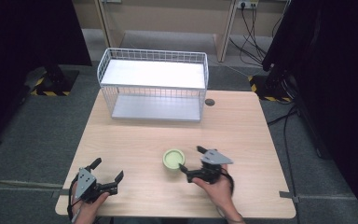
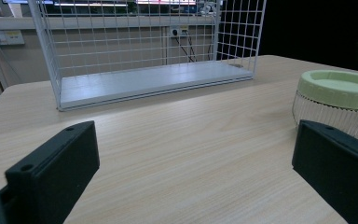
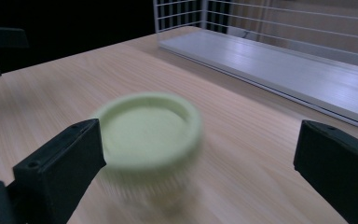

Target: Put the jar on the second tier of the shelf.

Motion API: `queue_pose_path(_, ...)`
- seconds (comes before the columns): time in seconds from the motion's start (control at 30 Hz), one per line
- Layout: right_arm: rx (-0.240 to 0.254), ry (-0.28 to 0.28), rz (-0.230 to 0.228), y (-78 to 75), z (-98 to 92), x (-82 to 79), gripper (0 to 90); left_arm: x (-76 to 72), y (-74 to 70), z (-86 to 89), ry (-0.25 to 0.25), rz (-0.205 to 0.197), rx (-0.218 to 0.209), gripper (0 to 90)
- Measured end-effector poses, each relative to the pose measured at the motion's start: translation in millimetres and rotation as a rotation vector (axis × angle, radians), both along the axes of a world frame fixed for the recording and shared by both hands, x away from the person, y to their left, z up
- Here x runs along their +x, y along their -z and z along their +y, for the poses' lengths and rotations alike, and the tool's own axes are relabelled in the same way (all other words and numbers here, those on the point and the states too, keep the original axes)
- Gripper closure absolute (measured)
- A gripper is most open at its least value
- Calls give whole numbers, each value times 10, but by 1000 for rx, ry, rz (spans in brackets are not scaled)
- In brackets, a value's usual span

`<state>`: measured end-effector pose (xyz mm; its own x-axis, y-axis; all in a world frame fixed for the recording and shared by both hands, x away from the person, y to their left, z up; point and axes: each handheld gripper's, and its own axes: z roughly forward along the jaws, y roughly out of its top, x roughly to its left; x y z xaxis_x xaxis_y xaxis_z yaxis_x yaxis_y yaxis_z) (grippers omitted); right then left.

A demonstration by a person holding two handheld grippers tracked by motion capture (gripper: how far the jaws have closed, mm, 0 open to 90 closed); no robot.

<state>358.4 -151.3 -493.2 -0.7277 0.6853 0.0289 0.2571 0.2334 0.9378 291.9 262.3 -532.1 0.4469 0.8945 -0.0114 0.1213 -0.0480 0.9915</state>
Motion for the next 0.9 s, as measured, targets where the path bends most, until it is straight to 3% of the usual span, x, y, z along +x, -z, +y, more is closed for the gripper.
queue_pose_path(0.13,-31,44,24,59,-517,-316,14,3,-1,-2,-6,5,1,2)
queue_pose_path(0.23,-26,84,40,178,-694,-498,14,-1,-2,-7,-7,3,7,2)
queue_pose_path(0.3,-20,91,43,212,-713,-536,14,-1,-2,-8,-8,1,7,2)
queue_pose_path(0.5,-29,47,18,215,-497,-587,12,0,0,-2,-7,-1,-3,2)
queue_pose_path(0.7,-39,-36,-13,75,-80,-397,12,0,-1,-6,-5,1,5,2)
queue_pose_path(0.9,-64,-78,12,63,156,-179,12,-1,-1,-7,-4,1,7,2)
